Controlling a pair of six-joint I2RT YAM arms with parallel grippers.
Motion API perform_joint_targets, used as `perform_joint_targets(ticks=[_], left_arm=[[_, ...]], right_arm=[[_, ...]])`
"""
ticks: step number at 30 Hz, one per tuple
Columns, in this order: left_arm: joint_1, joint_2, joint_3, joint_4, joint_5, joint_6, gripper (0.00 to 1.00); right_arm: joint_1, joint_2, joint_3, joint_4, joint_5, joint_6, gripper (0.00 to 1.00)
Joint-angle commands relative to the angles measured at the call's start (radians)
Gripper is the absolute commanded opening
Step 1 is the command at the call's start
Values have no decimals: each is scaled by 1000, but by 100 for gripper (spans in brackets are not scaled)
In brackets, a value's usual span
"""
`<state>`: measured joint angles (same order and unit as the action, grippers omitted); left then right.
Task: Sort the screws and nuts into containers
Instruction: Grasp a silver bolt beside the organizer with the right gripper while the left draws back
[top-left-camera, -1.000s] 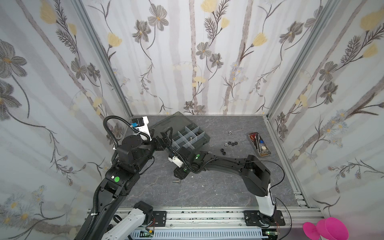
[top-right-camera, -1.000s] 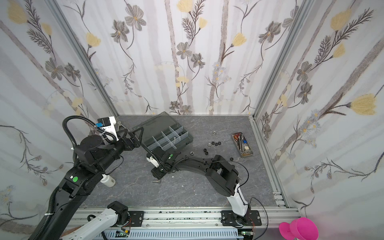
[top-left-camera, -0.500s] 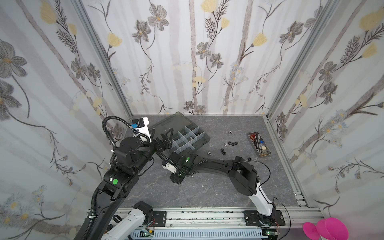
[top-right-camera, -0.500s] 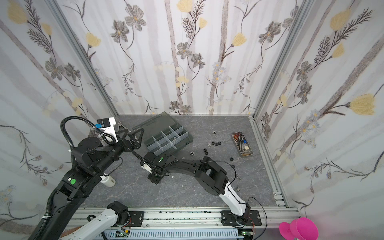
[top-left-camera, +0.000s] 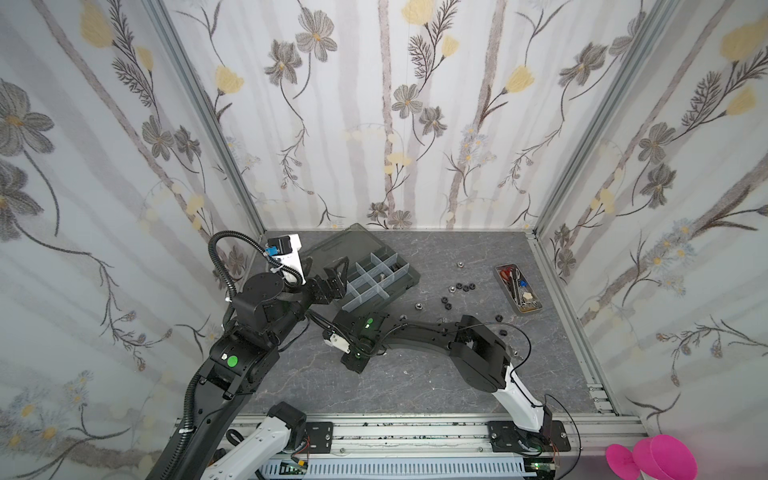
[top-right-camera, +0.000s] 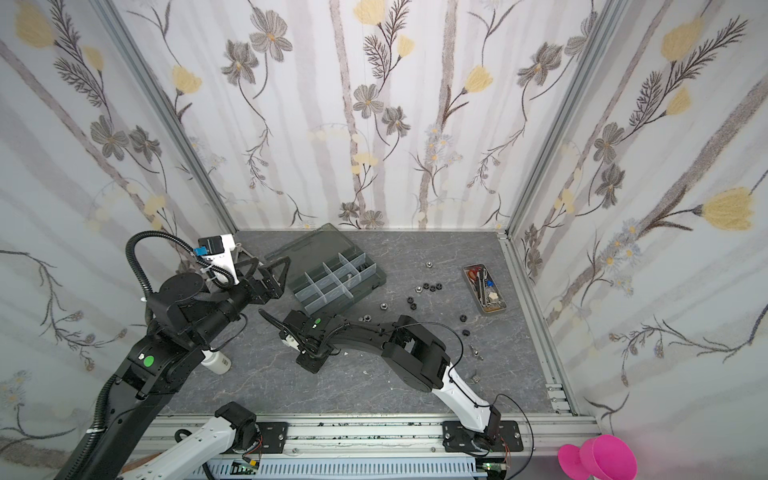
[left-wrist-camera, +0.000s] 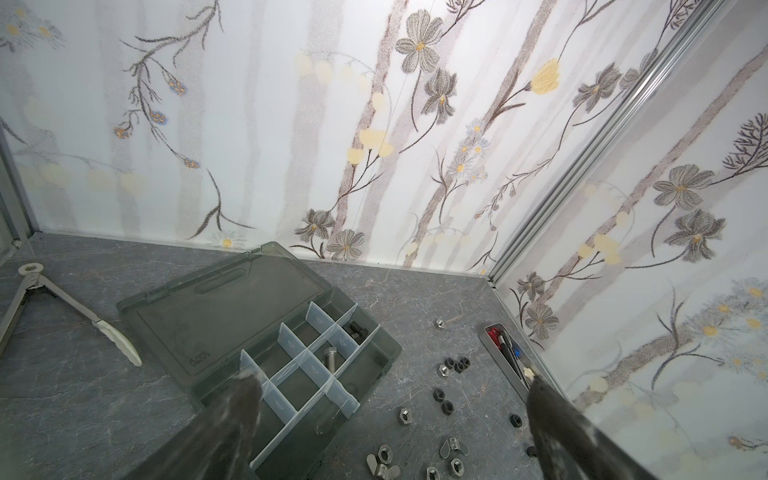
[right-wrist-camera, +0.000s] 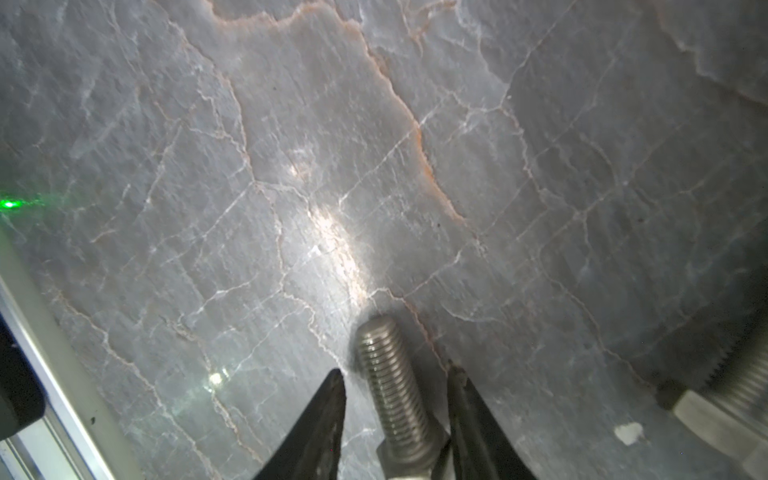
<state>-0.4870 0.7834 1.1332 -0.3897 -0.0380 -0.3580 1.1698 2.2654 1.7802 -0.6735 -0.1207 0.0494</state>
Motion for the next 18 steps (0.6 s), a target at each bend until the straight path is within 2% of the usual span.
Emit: perform_joint_targets(ticks=[1, 6, 15, 18], left_arm=[[-1, 2, -3, 31, -16, 11, 100], [-1, 9, 3, 33, -16, 10, 100], [0, 17, 7, 35, -8, 1, 100], [0, 20, 12, 33, -14, 1, 100]], right_arm=[[6, 11, 7, -23, 5, -23, 40], [8, 16, 7, -22, 10, -25, 30], [4, 21, 7, -13, 44, -2, 8], [-2, 10, 4, 1, 43, 12, 5]])
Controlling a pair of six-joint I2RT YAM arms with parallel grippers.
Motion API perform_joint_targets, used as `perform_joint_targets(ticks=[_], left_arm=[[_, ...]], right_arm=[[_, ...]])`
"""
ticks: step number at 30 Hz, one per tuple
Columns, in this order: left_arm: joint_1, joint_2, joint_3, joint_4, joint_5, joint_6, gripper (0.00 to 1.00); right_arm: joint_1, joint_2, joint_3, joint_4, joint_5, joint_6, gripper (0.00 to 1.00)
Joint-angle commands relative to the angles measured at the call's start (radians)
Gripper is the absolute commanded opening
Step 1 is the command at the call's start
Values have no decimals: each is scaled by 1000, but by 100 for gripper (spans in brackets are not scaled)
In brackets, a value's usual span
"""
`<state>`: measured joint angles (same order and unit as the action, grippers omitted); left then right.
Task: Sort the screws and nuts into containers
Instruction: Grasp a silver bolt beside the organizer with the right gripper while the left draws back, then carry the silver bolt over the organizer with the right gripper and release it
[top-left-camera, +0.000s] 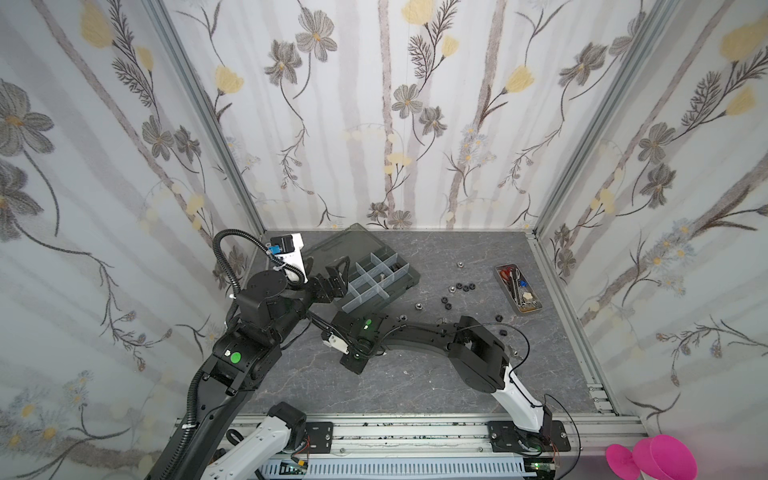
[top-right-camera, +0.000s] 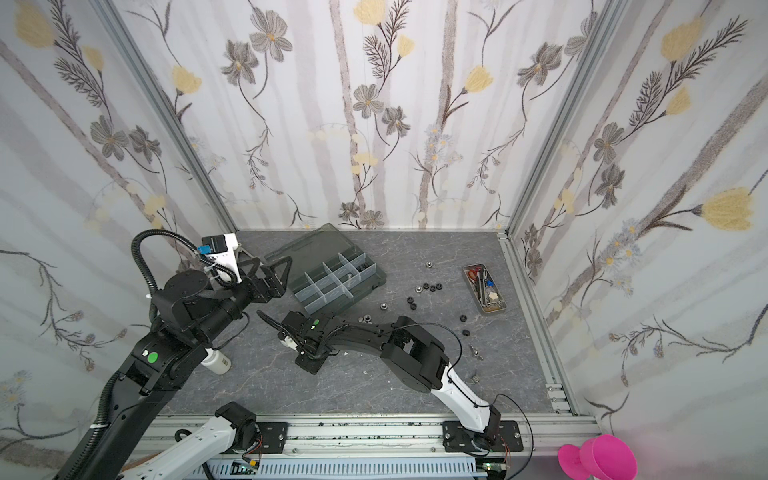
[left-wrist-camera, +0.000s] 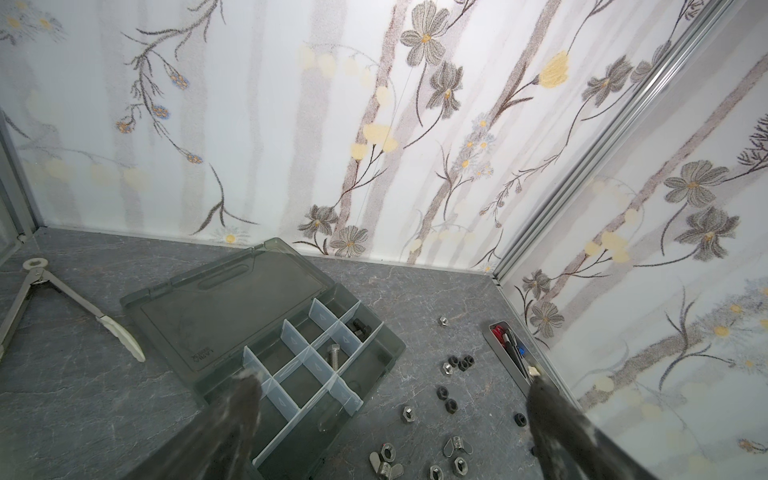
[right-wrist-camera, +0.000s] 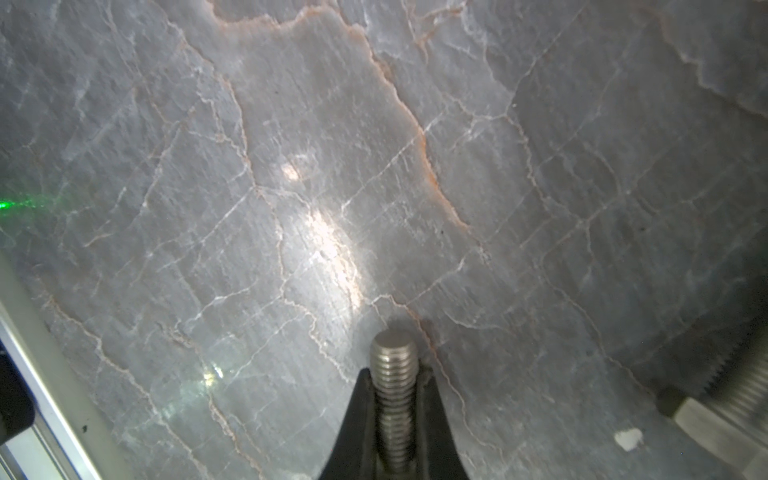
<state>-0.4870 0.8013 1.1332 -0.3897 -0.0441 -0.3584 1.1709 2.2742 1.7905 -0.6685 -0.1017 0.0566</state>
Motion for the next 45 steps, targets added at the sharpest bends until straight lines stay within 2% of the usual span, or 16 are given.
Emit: perform_joint_targets(ticks=[1, 5, 15, 24, 32, 45], left_arm=[[-1, 3, 14, 31, -17, 0, 100], [0, 8, 21, 28, -69, -4, 100], [1, 42, 20, 56, -109, -13, 100], [1, 115, 17, 82, -108, -2, 100], [1, 141, -18, 97, -84, -12, 100], [1, 151, -143, 108, -75, -52, 100]], right_arm=[[-8, -6, -10, 5, 18, 9, 4], [-38, -57, -47, 67, -28, 34, 0], [-174, -244, -235, 283, -197, 117, 0], [-327, -320, -279, 404, -287, 179, 0], [-436, -279, -218, 439, -290, 213, 0], [-528, -110, 24, 416, -274, 257, 0]])
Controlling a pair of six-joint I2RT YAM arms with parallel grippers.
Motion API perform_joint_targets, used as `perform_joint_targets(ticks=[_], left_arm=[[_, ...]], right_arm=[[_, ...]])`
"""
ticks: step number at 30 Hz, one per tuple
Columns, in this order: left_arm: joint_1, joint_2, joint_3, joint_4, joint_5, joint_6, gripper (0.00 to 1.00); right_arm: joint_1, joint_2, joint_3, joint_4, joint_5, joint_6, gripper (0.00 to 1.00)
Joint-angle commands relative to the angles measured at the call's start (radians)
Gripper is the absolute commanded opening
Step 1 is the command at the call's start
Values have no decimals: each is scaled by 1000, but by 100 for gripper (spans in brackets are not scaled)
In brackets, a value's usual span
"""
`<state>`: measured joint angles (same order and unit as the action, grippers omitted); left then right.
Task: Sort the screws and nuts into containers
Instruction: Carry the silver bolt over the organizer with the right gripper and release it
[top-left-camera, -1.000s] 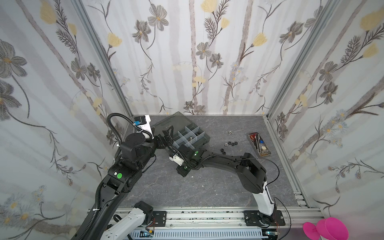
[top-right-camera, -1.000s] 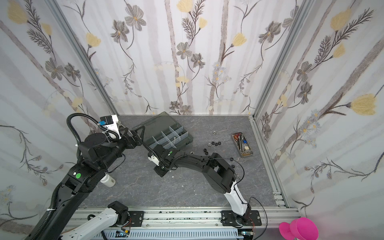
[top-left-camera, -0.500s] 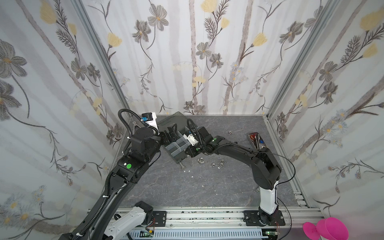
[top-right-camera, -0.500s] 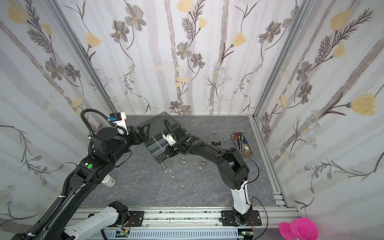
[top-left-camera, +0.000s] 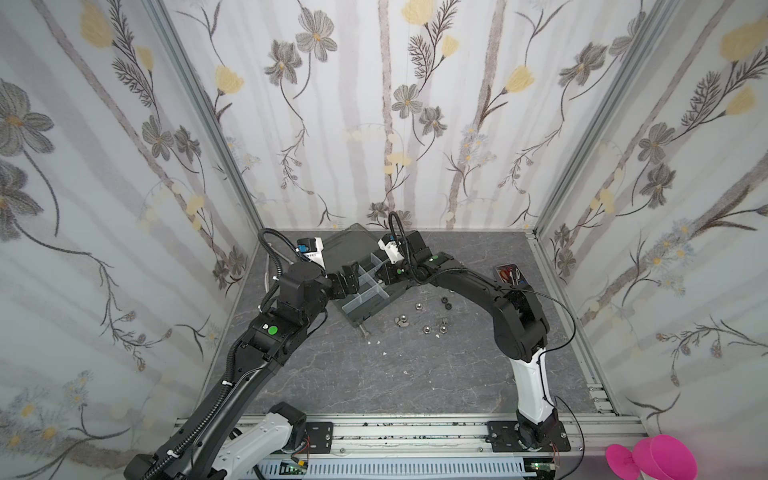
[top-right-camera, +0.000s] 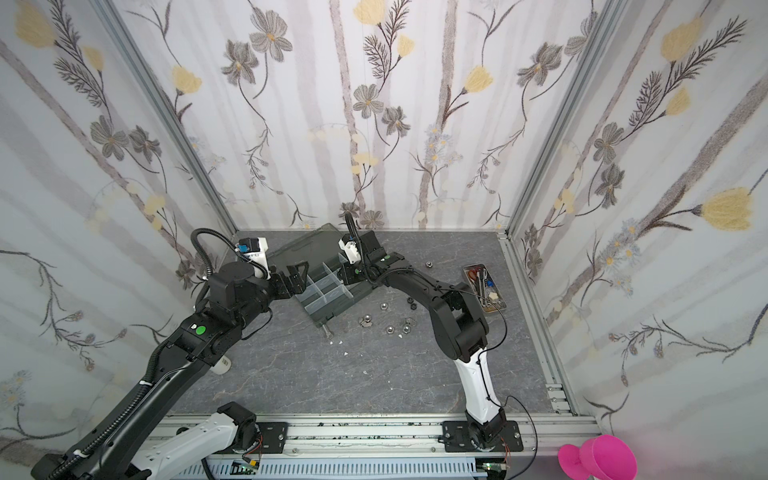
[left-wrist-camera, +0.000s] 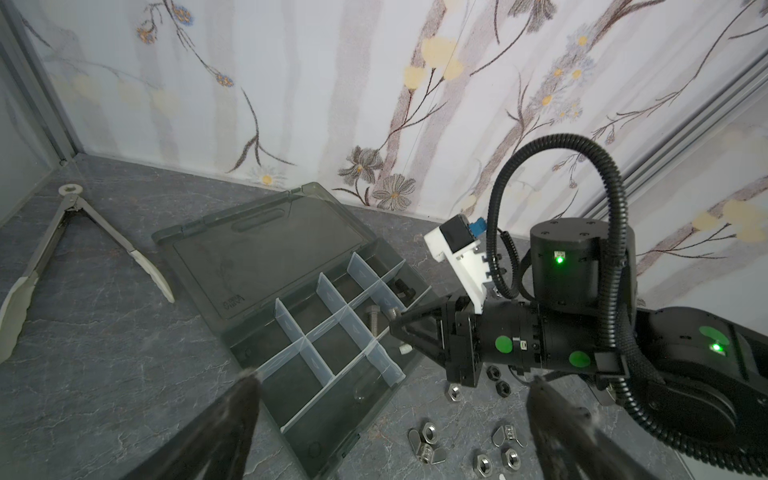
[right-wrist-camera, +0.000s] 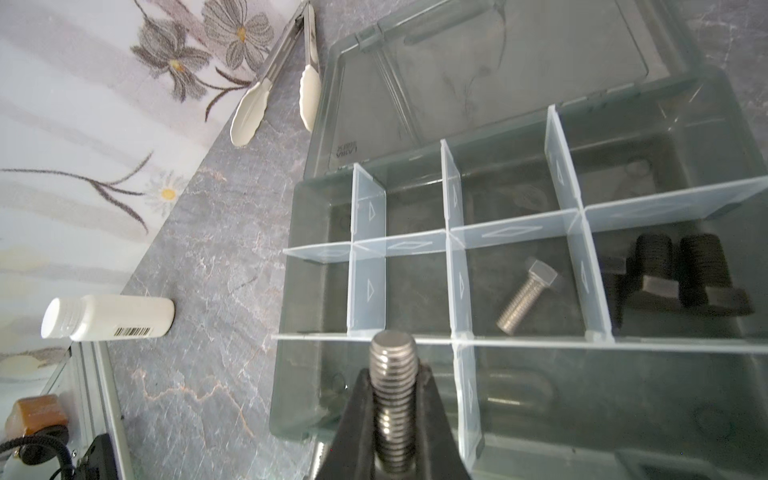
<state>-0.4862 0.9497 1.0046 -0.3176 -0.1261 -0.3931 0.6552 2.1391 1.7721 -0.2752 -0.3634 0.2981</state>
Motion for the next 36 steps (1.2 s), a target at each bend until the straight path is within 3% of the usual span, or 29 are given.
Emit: perform_joint_targets(ticks=[1, 14, 24, 32, 36], left_arm=[[0, 3, -21, 32, 7, -18, 100], [0, -5, -69, -32, -7, -29, 100], [1, 4, -70, -85, -11, -23, 98], [1, 51, -53, -140, -11, -11, 95], [1, 85, -31, -179, -3, -4, 92]], right_arm=[[-17, 36, 59, 23, -15, 20, 0], [-44, 191, 226, 29, -57, 52, 0], [-62, 251, 248, 57, -63, 90, 1], [-68, 269, 248, 53, -75, 89, 26], [-70, 261, 248, 53, -72, 86, 33]])
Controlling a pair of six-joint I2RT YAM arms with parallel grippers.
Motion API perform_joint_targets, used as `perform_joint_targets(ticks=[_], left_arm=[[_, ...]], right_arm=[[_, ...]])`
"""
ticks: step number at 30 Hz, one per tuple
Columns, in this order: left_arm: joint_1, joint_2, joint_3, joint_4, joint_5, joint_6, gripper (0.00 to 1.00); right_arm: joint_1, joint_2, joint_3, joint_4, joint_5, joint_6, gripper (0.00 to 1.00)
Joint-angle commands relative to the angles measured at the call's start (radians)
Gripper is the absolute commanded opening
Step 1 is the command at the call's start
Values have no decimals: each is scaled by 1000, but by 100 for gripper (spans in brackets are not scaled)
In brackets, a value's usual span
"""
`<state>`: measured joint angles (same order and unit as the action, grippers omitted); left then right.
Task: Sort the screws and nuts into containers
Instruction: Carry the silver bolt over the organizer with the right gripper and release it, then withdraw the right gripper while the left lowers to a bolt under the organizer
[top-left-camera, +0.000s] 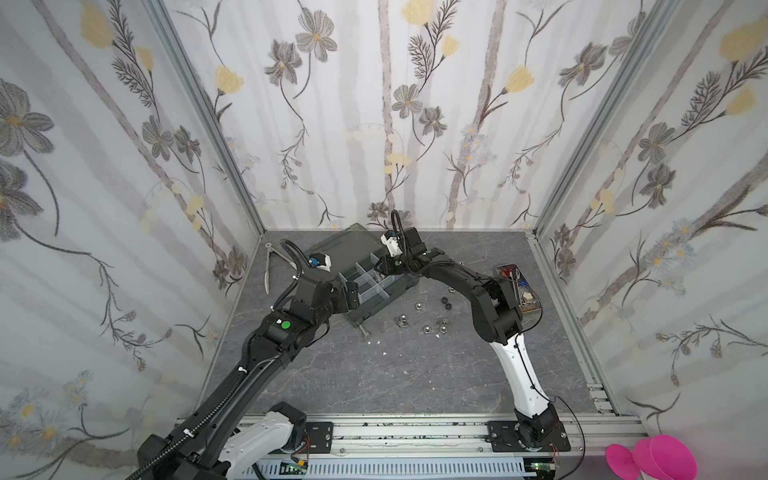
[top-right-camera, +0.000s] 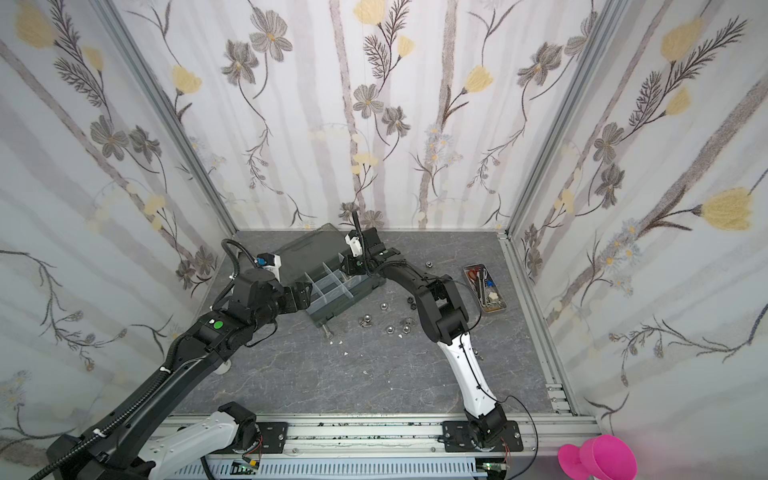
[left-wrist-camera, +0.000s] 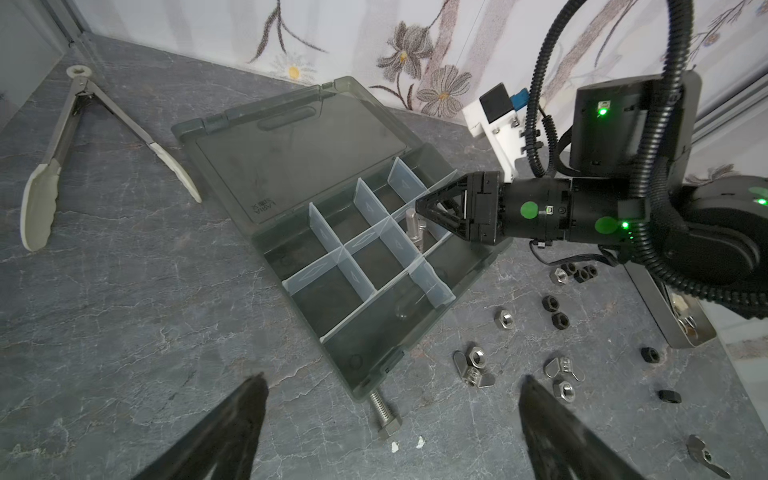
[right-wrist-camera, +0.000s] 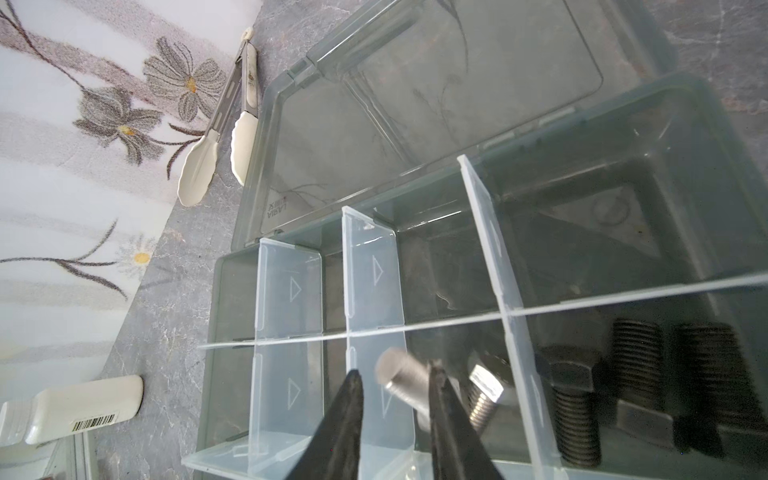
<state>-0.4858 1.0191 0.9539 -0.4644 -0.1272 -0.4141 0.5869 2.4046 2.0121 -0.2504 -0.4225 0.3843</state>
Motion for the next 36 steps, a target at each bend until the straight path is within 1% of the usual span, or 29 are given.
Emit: perform_joint_targets(ticks=[1, 5, 11, 14, 17, 20, 23, 29, 30, 36], left_arm=[[0, 22, 24, -40, 0, 18, 91], [1, 51, 38, -70, 21, 16, 82], [0, 103, 54, -112, 52, 14, 63], [0, 137, 57, -132, 62, 4, 58], [0, 169, 53, -137, 85, -19, 55], [-7, 180, 37, -124, 100, -46, 55], [-20, 190, 20, -122, 90, -57, 55], [-67, 235, -6, -122, 48, -87, 60], [-73, 266, -10, -117, 43, -91, 60], [-82, 341, -11, -98, 35, -136, 60]], right_arm=[[-4, -6, 9, 30, -13, -1, 34], [-6, -20, 8, 25, -12, -4, 36], [-8, -76, 7, -12, 0, -25, 37], [-7, -127, -13, -30, 12, -44, 38], [-7, -210, -86, -9, 33, -54, 39], [-11, -307, -193, 39, 52, -58, 39], [-17, -404, -301, 83, 69, -58, 40], [-38, -583, -485, 155, 108, -53, 41], [-43, -616, -513, 167, 115, -51, 41], [-78, -794, -700, 256, 129, -26, 42]])
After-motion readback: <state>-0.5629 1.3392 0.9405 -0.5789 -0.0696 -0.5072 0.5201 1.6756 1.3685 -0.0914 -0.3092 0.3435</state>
